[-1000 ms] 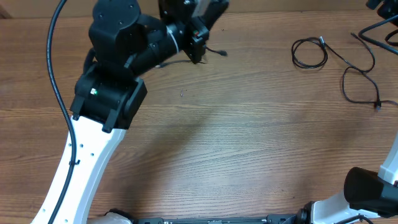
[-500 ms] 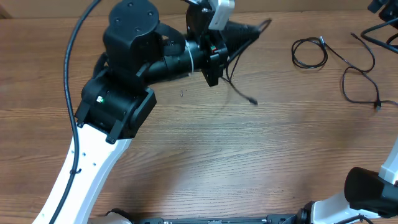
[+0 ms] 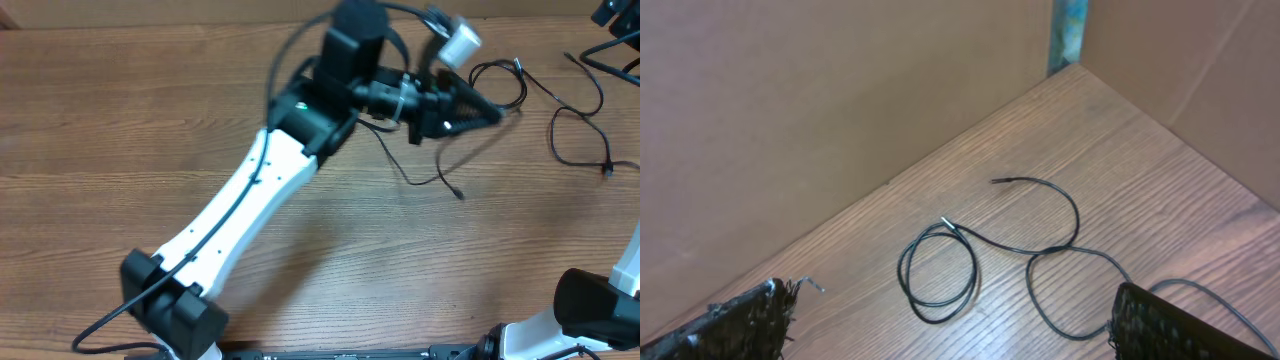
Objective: Untangle cables
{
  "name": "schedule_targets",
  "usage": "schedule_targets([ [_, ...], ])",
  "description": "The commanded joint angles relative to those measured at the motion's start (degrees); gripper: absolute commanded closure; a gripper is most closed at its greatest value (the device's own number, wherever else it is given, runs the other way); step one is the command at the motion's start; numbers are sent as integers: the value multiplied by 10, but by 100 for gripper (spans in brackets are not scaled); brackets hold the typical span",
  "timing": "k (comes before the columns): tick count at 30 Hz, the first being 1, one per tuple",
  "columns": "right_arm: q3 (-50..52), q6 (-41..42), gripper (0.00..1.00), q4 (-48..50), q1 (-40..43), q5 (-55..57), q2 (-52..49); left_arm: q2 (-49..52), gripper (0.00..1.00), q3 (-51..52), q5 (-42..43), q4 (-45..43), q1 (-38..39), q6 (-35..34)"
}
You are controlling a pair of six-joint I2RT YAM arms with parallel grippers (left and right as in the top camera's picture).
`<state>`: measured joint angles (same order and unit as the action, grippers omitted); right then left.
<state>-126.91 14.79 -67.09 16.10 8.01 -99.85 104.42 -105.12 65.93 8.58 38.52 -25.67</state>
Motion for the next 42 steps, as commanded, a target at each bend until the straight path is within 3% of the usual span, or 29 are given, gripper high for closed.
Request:
schedule_targets([
  [1, -8, 2, 0, 0, 9, 18, 6, -17, 96, -8, 138, -42, 24, -50],
  [9, -8, 5, 0, -10, 35, 18, 6, -99, 96, -8, 109, -60, 33, -54],
  [13, -8, 19, 0, -17, 39, 6, 6, -124, 96, -8, 95, -53, 25, -18],
  [16, -8, 19, 0, -24, 39, -35, 6, -119, 96, -7, 50, 26, 7, 25],
  [19, -8, 19, 0, -30, 38, -78, 6, -106, 96, -7, -110, 182, -10, 107],
  [21, -8, 19, 0, -35, 38, -98, 6, -89, 96, -7, -305, 280, -14, 129],
  [23, -8, 19, 0, -43, 38, -117, 6, -67, 96, -7, -471, 333, -13, 128],
  [25, -8, 19, 0, -57, 38, -143, 6, -41, 96, -7, -543, 351, -9, 121],
  [30, -8, 19, 0, -117, 38, -231, 6, 44, 96, -7, -543, 347, -6, 80],
  [35, -8, 19, 0, -190, 38, -240, 6, 117, 96, -7, -528, 347, -6, 12],
  [42, 7, 19, 0, -248, 38, -266, 6, 152, 91, -7, -428, 360, 3, 40],
])
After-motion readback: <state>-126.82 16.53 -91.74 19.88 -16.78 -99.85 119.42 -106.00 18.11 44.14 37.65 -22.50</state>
